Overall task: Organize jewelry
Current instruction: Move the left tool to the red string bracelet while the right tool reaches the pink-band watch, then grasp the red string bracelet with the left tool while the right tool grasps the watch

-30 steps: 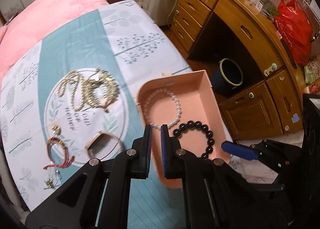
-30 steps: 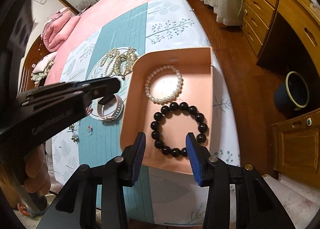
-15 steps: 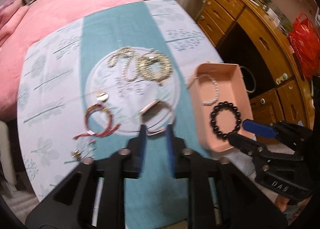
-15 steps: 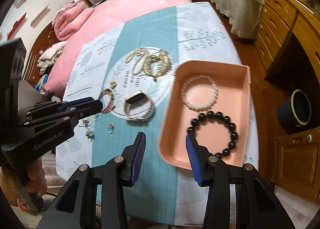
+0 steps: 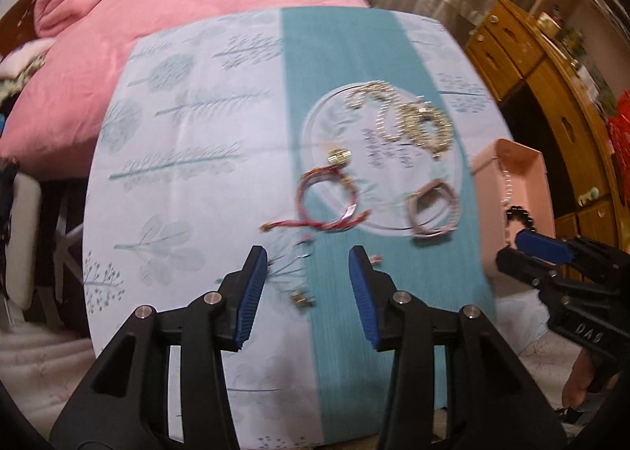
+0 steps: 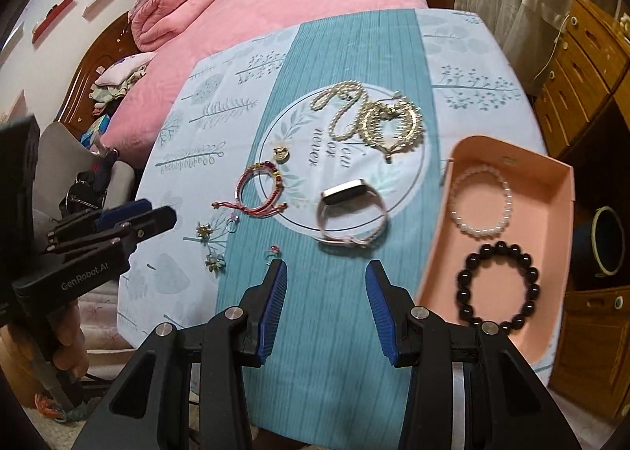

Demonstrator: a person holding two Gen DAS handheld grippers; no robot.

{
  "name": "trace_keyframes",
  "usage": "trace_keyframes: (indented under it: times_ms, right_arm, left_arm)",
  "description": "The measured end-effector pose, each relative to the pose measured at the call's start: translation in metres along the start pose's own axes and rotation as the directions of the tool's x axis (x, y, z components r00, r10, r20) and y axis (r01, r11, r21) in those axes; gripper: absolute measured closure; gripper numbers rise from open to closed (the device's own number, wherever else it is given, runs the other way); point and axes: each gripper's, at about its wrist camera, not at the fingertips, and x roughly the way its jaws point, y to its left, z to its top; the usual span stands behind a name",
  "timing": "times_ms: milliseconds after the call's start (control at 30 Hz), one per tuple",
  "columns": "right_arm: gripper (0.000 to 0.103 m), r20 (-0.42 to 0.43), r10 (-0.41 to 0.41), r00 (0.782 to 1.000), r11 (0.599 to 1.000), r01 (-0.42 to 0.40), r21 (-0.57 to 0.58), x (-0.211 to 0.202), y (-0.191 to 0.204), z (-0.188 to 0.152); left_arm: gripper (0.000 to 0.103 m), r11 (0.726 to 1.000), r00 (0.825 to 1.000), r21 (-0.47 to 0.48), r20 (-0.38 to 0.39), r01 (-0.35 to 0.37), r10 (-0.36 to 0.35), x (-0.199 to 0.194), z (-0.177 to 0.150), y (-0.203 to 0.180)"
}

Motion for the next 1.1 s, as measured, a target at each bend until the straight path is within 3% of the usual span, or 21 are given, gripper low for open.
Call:
trace_keyframes:
  times_ms: [267, 567, 900, 1100]
  right_arm:
    - [0.061, -0.019, 0.001, 1.000, 0.999, 0.000, 0.037, 0.027, 0.015, 0.012]
    - [0.061, -0.024, -0.034, 0.999, 0.991, 0.037, 0.126, 0.065, 0.015, 0.024]
    - [0.061, -0.008, -0.130, 0.991, 0.986, 0.130, 0.103, 0.108, 0.025, 0.036]
    - [0.081, -0.019, -0.173, 0.985, 0.981, 0.174, 0.088, 0.129, 0.025, 0.033]
  left_arm:
    - [0.063, 1.000, 1.000, -0.008, -0.006, -0.001, 0.001, 0.017, 0.000, 0.028]
    - [0.063, 0.996, 0.996, 0.059, -0.060, 0.062, -0.059, 0.062, 0.027, 0.020]
    - [0.063, 0.994, 0.990, 0.081, -0.125, 0.077, -0.066, 0.117, 0.053, 0.005]
    - [0.078, 0.993, 0.986, 0.087, -0.153, 0.082, -0.068, 0.130, 0.057, -0.001]
